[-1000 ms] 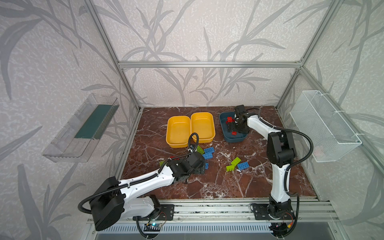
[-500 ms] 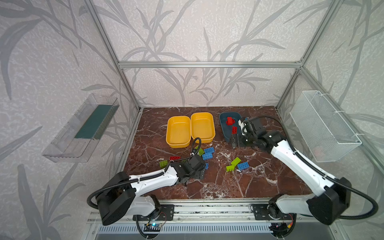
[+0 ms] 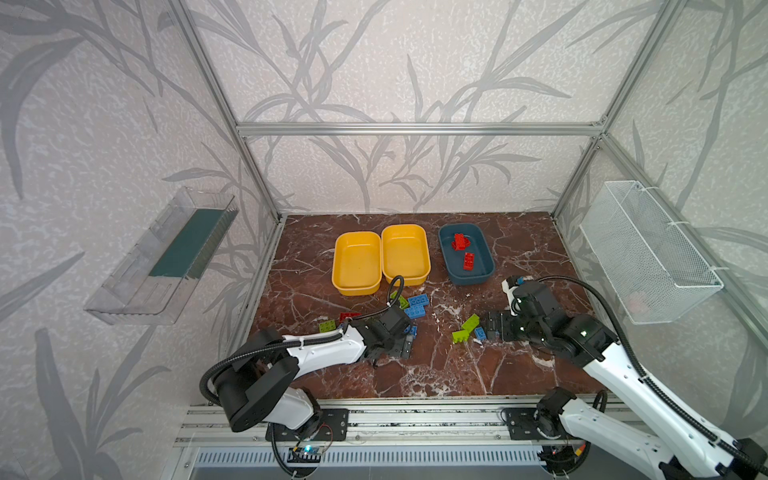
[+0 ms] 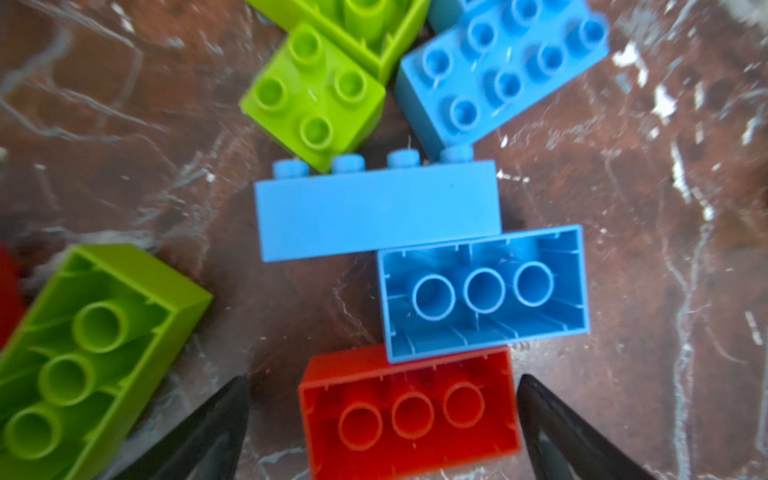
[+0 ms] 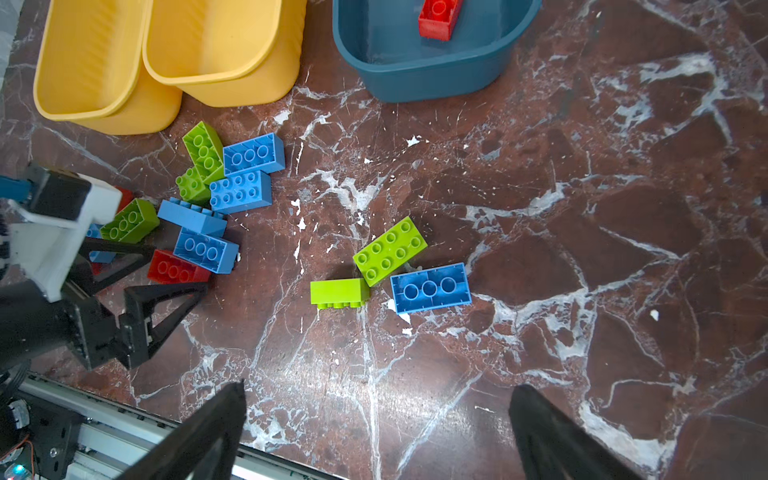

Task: Sort the legos into containers by color
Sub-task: 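Move the right gripper back toward the bricks while the left gripper hovers over the pile, then grasp a red brick with the left gripper and lift it toward the teal tub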

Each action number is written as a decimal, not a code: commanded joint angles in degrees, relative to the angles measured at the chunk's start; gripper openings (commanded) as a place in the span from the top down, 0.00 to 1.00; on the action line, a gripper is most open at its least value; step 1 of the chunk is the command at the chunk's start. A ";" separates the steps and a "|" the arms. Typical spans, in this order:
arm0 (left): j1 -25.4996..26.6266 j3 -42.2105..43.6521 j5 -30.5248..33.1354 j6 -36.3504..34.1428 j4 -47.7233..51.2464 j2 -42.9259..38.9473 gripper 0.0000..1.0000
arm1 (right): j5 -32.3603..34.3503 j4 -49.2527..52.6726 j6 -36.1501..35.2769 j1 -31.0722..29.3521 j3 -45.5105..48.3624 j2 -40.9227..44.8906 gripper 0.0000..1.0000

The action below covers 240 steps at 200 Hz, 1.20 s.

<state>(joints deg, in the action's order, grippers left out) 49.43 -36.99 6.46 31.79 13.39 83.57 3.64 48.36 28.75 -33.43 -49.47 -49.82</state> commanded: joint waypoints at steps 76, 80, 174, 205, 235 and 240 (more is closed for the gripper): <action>-0.21 -5.01 -0.64 0.55 6.12 5.12 0.37 | -0.01 0.50 -0.12 -0.36 -0.44 0.08 0.01; -0.14 -5.25 -0.52 0.64 6.76 4.97 0.38 | 0.11 0.57 -0.26 -0.40 -0.45 0.08 0.01; 0.05 -15.52 1.49 0.69 19.00 -0.16 0.52 | -1.27 -1.77 -1.54 -0.40 1.77 3.17 0.01; -0.29 -27.66 4.01 -2.72 23.40 4.45 0.51 | 0.54 -0.38 -2.51 -0.32 3.44 5.95 0.01; -1.42 -44.10 5.32 -5.96 29.22 15.69 0.51 | 1.10 -0.19 -0.51 -0.27 6.84 11.21 0.01; -1.59 -47.15 5.15 -6.36 29.85 17.89 0.51 | 1.38 -0.03 -0.17 -0.27 7.24 11.90 0.01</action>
<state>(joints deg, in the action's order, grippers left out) 48.66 -74.70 9.39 29.12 36.69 93.62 3.66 47.05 27.44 -33.54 -44.12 -41.10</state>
